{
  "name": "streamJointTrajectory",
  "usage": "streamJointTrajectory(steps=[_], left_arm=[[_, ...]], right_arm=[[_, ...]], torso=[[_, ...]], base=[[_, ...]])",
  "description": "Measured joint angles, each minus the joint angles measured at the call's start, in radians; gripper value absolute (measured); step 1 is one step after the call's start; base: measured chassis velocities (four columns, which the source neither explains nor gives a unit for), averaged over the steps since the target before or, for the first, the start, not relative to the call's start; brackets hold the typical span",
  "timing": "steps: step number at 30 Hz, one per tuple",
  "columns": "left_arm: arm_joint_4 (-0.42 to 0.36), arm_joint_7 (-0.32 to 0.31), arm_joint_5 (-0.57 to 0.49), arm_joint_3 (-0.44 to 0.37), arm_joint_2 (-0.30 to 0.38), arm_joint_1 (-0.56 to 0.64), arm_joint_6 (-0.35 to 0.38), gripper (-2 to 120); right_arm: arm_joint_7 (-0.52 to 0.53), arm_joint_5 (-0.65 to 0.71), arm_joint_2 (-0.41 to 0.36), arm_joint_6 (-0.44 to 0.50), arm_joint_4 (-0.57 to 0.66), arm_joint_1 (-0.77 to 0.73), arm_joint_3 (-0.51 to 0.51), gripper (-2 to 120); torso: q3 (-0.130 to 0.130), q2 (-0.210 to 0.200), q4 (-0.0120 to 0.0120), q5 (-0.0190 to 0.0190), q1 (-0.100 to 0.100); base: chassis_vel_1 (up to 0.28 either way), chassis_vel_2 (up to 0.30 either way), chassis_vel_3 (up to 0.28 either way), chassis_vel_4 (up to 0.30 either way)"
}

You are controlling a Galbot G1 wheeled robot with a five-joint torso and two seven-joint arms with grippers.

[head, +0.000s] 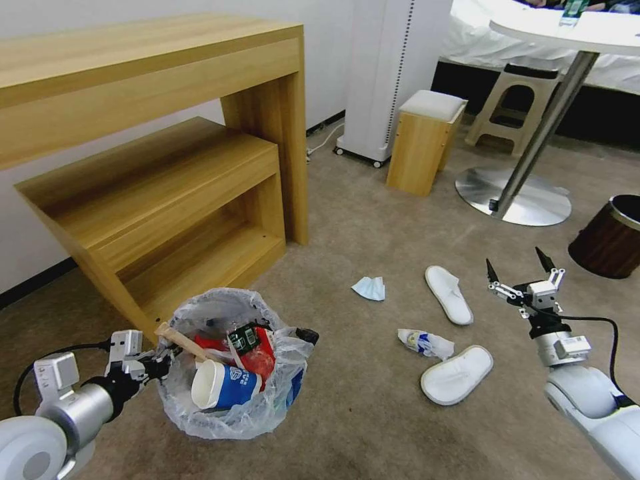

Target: Pick up the trash bin and place the garbage on the floor into it.

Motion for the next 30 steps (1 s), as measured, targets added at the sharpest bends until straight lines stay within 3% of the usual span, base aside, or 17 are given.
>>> streamJointTrajectory(steps=[30], left_arm=[[-0.01,0.004,0.005,-0.003,0.001,0.012,-0.006,0]], right_arm=[[-0.01,-0.008,0.023,0.023,0.013,-0.059,0.066,100]], torso=[[0.0,0.0,0.0,-0.0001,0.0]], base=[[-0.016,-0.021,-0.017,-0.019]])
